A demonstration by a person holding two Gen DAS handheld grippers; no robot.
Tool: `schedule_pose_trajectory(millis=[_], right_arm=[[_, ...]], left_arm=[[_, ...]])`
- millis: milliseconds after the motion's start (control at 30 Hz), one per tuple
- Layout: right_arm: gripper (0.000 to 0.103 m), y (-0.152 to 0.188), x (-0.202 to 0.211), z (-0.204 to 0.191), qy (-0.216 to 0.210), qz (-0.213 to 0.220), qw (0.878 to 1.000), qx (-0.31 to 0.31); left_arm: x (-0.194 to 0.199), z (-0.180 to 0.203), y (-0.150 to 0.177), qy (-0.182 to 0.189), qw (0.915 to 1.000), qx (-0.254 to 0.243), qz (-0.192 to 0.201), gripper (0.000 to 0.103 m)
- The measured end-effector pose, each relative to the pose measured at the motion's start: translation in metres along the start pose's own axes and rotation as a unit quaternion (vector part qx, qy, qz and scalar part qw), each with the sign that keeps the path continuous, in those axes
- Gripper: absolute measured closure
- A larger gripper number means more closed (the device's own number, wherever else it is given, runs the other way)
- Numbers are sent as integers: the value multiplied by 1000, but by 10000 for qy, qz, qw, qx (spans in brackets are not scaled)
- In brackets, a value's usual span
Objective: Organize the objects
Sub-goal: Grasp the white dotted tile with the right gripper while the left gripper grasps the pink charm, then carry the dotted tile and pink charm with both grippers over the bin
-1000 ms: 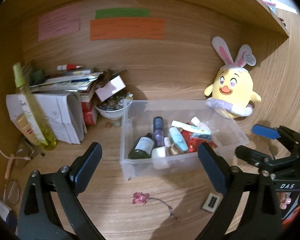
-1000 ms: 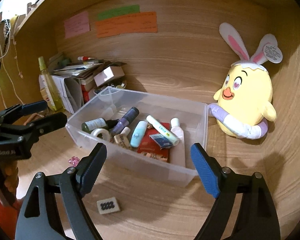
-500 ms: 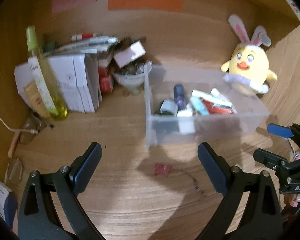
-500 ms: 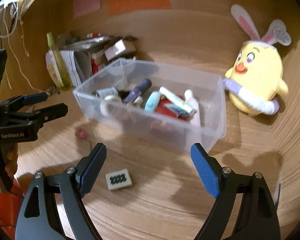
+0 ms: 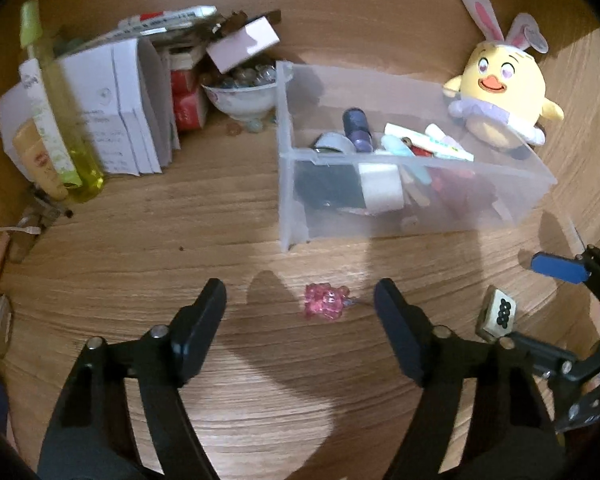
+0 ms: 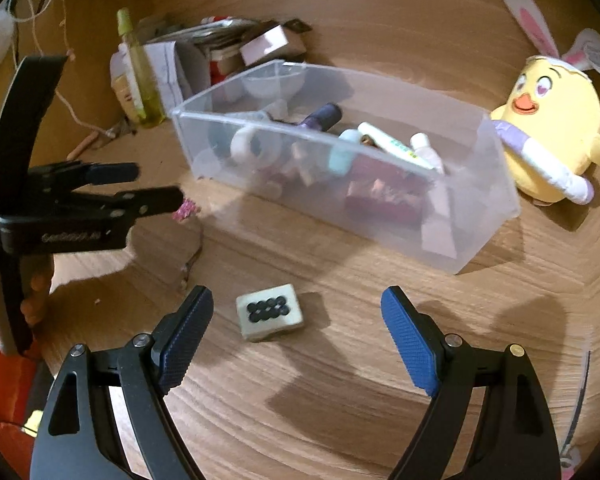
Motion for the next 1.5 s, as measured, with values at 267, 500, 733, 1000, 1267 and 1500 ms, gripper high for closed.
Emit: schedule_pose_trajectory(millis=[267, 500, 733, 1000, 1267, 1500], right_arm=[[39, 4, -12, -4, -69, -238, 9996, 125], [72, 6, -17, -6, -93, -315, 9993, 201], [72, 6, -14, -2, -8, -202, 9997, 103], [72, -3, -1, 6, 22, 36, 10000, -67], [72, -10, 10, 7, -10, 236, 9995, -195], [72, -21, 22, 8, -27, 473, 9984, -303]], left_arm=[[-11, 1, 3, 183, 9995, -21, -254, 43], [-13, 6, 2, 113, 9995, -177, -256, 51], [-14, 9, 1, 40, 9994, -304, -179, 77], [-3, 9, 1, 52, 9996, -260, -42, 77], [23, 15, -4, 185, 9994, -166, 257, 77], [51, 21, -16, 317, 9972, -86, 675, 77]])
Point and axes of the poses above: each gripper's, at about its wrist camera, not at the fingertips, and x roughly against the way its jaws point, z to its right, y to its underside, the point moved 3 cm from there along -x, roughly the way its jaws point
